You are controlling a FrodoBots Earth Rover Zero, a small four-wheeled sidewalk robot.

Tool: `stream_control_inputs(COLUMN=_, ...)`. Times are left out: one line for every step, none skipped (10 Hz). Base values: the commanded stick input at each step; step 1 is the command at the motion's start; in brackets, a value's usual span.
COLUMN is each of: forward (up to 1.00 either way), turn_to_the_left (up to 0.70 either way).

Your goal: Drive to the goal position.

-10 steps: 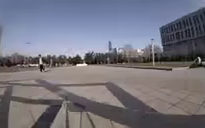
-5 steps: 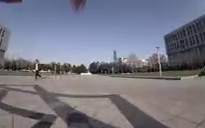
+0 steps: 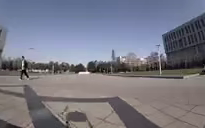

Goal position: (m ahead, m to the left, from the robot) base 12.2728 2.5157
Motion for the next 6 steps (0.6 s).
stream_control_inputs(forward=0.00, turn_to_the_left=0.00)
stream_control_inputs(forward=0.00, turn_to_the_left=0.00)
stream_control_inputs(forward=0.00, turn_to_the_left=0.00)
stream_control_inputs(forward=0.00, turn_to_the_left=0.00)
stream_control_inputs(forward=0.00, turn_to_the_left=0.00)
stream_control_inputs(forward=0.00, turn_to_the_left=0.00)
